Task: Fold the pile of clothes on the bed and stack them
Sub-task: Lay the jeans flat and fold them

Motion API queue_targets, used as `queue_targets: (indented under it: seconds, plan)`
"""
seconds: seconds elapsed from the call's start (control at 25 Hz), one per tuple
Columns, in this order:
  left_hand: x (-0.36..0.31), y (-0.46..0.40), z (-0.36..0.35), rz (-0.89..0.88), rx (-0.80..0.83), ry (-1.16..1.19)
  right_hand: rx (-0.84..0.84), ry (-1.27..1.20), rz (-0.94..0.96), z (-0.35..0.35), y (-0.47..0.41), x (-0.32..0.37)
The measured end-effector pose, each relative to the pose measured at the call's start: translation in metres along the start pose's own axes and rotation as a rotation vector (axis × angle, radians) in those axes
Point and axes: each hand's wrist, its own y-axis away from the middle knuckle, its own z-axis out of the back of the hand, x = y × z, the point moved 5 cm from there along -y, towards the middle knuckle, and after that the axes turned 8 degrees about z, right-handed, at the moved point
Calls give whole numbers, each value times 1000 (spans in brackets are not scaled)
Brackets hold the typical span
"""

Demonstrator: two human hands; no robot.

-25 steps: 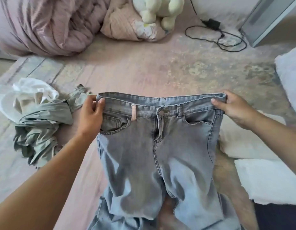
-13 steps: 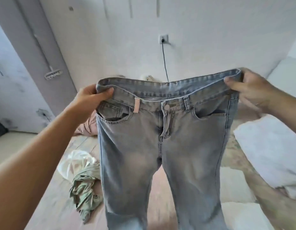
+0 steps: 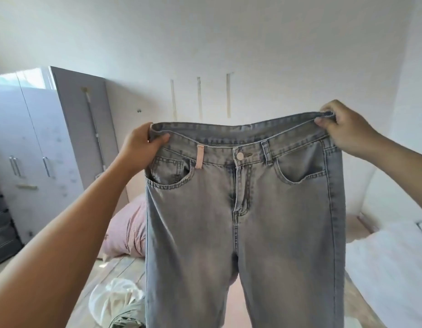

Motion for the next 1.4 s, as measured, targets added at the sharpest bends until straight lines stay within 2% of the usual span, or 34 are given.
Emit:
queue_targets:
  seconds: [0.08,0.2,0.32,0.4,0.48,0.56,0.72,0.8,0.92,1.08,1.4]
  plan:
    - [-13,0,18,-65,-138,-82,-99,-11,73,11,-2,10]
    - [-38,-3,41,-115,-221,-113,-156,-6,136,30,-13,29]
    - [-65,-22,60,-112,-216,-47,-223,-14,202,55,-37,49]
    - [-84,-42,69,-103,-168,-142,-181,46,207,69,-60,62]
    - [-108,-62,83,-119,-199,-163,-122,68,191,83,-87,72]
    - [-127,-81,96,-123,-239,-60,-177,25,186,101,-112,82]
    - [-146,-102,97,-112,-211,-254,-137,-29,193,109,-142,93]
    - [-148,-115,106,-105,-264,-180,-183,-89,191,112,-151,93]
    - [-150,-121,97,-132,-211,-331,-90,-106,141,101,-161,84]
    - [-160,-128,110,-140,-245,-197,-181,-115,144,113,-167,96]
    - [-168,-98,131,-202,-30,-89,33,-296,210,135,-133,115]
